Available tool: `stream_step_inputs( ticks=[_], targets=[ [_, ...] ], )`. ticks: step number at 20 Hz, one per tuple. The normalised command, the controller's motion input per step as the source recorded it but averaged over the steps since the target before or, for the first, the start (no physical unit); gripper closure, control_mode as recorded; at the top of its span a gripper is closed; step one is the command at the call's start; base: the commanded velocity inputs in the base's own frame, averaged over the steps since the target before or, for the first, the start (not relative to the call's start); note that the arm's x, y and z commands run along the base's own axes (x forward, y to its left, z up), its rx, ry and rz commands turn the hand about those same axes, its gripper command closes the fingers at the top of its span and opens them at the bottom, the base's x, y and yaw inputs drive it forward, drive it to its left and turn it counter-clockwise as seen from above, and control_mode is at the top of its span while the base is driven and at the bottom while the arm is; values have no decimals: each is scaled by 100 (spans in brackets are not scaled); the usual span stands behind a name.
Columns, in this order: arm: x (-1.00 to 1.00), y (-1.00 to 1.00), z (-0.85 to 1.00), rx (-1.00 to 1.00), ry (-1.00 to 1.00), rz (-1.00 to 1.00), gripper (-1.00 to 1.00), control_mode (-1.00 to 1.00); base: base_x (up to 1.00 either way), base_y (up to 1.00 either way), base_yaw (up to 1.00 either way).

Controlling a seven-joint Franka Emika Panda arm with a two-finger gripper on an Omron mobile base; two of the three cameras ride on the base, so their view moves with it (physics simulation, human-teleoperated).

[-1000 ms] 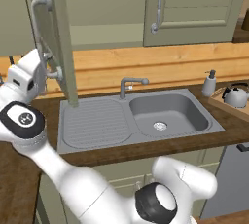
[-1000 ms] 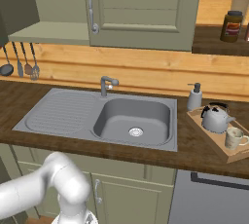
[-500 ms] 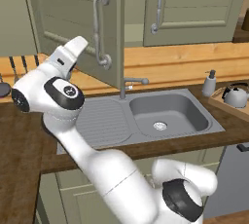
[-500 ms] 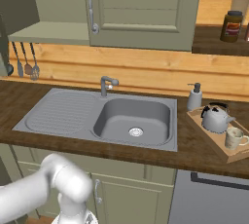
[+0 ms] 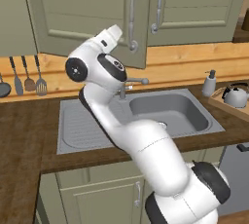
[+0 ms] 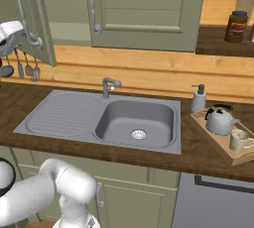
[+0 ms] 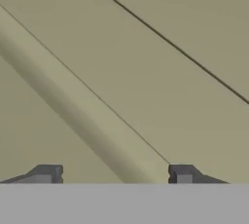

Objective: Pick the kettle from the counter and place it on the tray. Then pick the mug from the cabinet and place it on the tray. Then close the cabinet doors.

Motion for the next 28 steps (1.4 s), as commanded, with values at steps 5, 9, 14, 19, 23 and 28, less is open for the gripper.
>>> stream_step_inputs(
  ticks=[5, 9, 14, 19, 23, 28],
  targets=[
    [74, -72, 15, 19, 11, 17, -100, -100, 0, 0, 0],
    [84, -54, 7, 17, 13, 18, -100, -100, 0, 0, 0],
    [88, -44, 0, 16, 13, 17, -100, -100, 0, 0, 0],
    [89, -34, 0, 14, 12, 17, -100, -100, 0, 0, 0],
    [87, -24, -1, 12, 12, 14, -100, -100, 0, 0, 0],
    [86, -12, -15, 7, 13, 11, -100, -100, 0, 0, 0]
  ],
)
